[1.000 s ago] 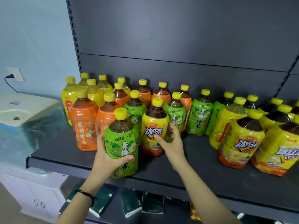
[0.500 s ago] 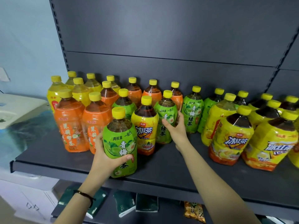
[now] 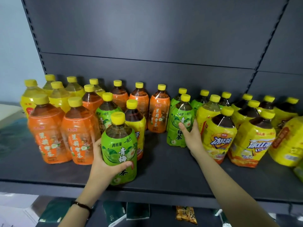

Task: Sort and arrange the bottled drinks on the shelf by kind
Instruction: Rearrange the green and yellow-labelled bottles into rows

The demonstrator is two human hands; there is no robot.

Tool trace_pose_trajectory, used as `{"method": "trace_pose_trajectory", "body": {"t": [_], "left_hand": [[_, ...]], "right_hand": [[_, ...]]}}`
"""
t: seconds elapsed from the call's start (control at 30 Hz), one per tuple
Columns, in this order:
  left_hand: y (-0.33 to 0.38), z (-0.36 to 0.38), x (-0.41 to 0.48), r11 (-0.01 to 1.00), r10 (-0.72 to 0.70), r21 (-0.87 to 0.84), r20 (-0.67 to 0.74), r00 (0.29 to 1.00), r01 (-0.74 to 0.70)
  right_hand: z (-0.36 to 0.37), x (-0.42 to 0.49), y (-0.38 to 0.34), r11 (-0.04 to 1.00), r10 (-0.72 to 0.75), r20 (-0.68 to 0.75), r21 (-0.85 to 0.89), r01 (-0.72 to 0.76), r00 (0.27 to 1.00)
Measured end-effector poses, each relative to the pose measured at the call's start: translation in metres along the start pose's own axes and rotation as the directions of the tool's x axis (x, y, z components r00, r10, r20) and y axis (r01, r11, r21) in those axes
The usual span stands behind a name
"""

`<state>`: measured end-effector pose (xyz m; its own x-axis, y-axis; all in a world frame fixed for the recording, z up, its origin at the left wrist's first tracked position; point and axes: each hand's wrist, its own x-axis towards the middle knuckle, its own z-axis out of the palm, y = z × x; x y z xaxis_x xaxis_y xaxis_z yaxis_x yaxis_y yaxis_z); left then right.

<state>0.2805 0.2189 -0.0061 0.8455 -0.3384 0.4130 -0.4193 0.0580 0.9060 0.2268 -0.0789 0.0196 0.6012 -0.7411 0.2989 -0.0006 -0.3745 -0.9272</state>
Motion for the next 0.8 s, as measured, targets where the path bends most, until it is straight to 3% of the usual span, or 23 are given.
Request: {"method": "trace_pose_trajectory", "body": {"t": [0.23, 0.33, 0.43, 0.53, 0.7, 0.8], "left_hand": [[0.006, 0.026, -0.007, 0.998, -0.011, -0.067, 0.08, 0.997, 0.017], [0.011, 0.045, -0.015, 0.995, -0.008, -0.094, 0.095, 0.995, 0.017], [0.007, 0.063, -0.019, 0.998, -0.005, -0.069, 0.069, 0.998, 0.009], [0.006, 0.078, -0.023, 0.997, 0.048, -0.057, 0.1, 0.994, -0.042], [0.012, 0.092, -0.022, 0.987, 0.068, 0.13, 0.205, 0.976, -0.096], [0.015, 0.085, -0.015, 0.927, 0.226, 0.288, 0.077, 0.971, -0.239]], "right_hand": [[-0.002, -0.027, -0.006, 0.995, 0.028, -0.006, -0.098, -0.029, 1.0], [-0.002, -0.068, -0.013, 0.999, -0.025, -0.003, -0.025, 0.025, 1.0], [-0.006, -0.108, -0.025, 0.98, -0.057, 0.233, 0.2, 0.01, 0.971], [-0.003, -0.13, -0.029, 0.976, -0.109, 0.43, 0.217, 0.015, 0.896], [-0.001, -0.138, -0.016, 0.974, -0.05, 0.212, 0.228, 0.001, 0.976], [-0.012, -0.136, -0.011, 0.99, -0.04, 0.103, 0.139, 0.025, 0.994]]}}
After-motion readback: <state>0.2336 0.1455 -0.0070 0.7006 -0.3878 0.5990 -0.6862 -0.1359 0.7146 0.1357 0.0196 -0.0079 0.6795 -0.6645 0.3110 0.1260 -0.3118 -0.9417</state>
